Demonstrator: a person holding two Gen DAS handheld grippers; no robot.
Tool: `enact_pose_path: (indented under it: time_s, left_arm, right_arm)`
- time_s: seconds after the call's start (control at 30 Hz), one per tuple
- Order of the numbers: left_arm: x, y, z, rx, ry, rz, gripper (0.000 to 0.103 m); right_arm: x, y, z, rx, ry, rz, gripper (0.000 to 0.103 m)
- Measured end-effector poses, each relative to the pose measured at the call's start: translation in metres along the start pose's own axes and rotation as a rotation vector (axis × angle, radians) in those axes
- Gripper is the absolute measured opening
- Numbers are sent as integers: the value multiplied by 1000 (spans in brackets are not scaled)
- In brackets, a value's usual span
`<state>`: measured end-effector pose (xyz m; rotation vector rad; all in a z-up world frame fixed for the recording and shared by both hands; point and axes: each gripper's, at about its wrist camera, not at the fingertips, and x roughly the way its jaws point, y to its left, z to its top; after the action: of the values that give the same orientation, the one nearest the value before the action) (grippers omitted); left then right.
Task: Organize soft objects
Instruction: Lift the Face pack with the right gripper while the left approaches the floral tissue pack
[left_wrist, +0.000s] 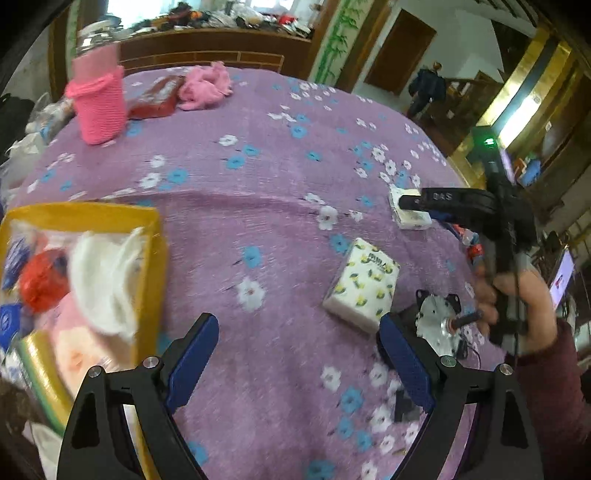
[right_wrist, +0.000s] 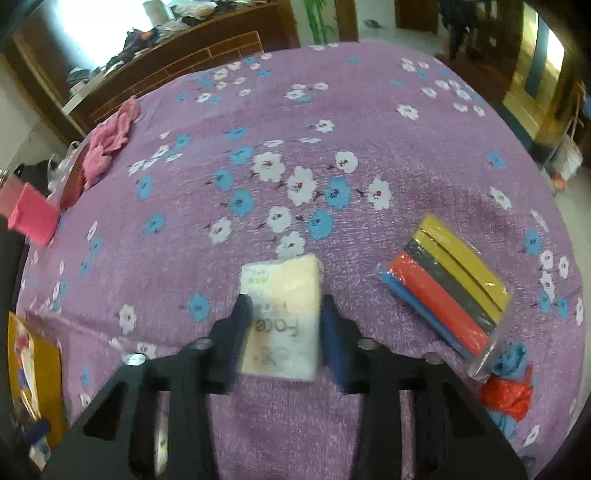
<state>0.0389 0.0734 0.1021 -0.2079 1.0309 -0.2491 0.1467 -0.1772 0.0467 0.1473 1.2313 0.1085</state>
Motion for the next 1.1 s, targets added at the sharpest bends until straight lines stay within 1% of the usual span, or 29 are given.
enact_pose_path:
  time_s: [0.07,0.1,0.17,0.2,0.27,0.33,0.4,0.47,0.53,0.57,0.6,0.63,0.67,0.7,0.73,0.8,0.83,0.93,0.97,1.0,1.03,1.1]
  left_arm:
    - [12,-6,8,19,15,5,89]
    - [20,-11,11,32,21,10,89]
    - [35,-15,16,43,35,22,89]
    - [45,-17,18,45,50,23,88]
    - [60,-21,20,37,77,10,87]
    - [73,-24,23,50,94,9,86]
    - [82,-25,24,71,93,31,89]
    - [87,-28,25,91,75,41,90]
    - [89,-32,28,121,59,69,91]
    - [90,-37,30,157,33,107,91]
    - [89,-41,31,192,2,156,95]
    - [88,-45,33,223,-34,221,96]
    - [89,-48,37,251,-50,277,96]
    - [90,-49,40,260,-53,317,94]
    - [90,-50,42,264,-57,348,88]
    - [85,-49,46,263,-103,449,88]
    - [81,-47,48,242,-119,445,88]
    - [77,-41,48,181,-96,319,88]
    - [78,-41,47,176,-87,302,88]
    - [81,-42,45,180,-74,270,88]
    - [85,-43,42,188,-58,252,88]
    - [94,-43,39,202,-39,280,88]
  right_arm:
    - [-8,2,-9,-17,-9,-3,24]
    - [-13,1,-16,-23,-12,-3,23]
    - [-23,-5,-31,-22,-15,7,21]
    - [-25,-3,-29,-21,-12,15,20]
    - [-36,-11,-47,-15,-13,28,20]
    - [-45,-19,-60,0,-14,39,20]
    - [-50,-25,-67,21,-20,72,20]
    - [-52,-31,-71,31,-41,117,20]
    - [-51,-37,-74,42,-59,138,20]
    - [-48,-39,-74,51,-57,146,20]
    - [-47,-40,-74,57,-56,152,21]
    - [-48,-41,-75,58,-60,156,21]
    - [-49,-41,-75,56,-67,162,21]
    - [-50,-41,-76,54,-75,165,21]
    - [-51,-41,-76,53,-80,166,21]
    - [-52,-41,-79,56,-82,167,21]
    - [-51,-41,-79,58,-82,168,21]
    - [-52,-46,-82,69,-78,180,21]
    - [-52,-47,-82,73,-79,186,21]
    - [-52,-47,-82,75,-80,191,21]
    - [-53,-48,-82,76,-82,199,21]
    - [-53,-47,-81,75,-82,202,21]
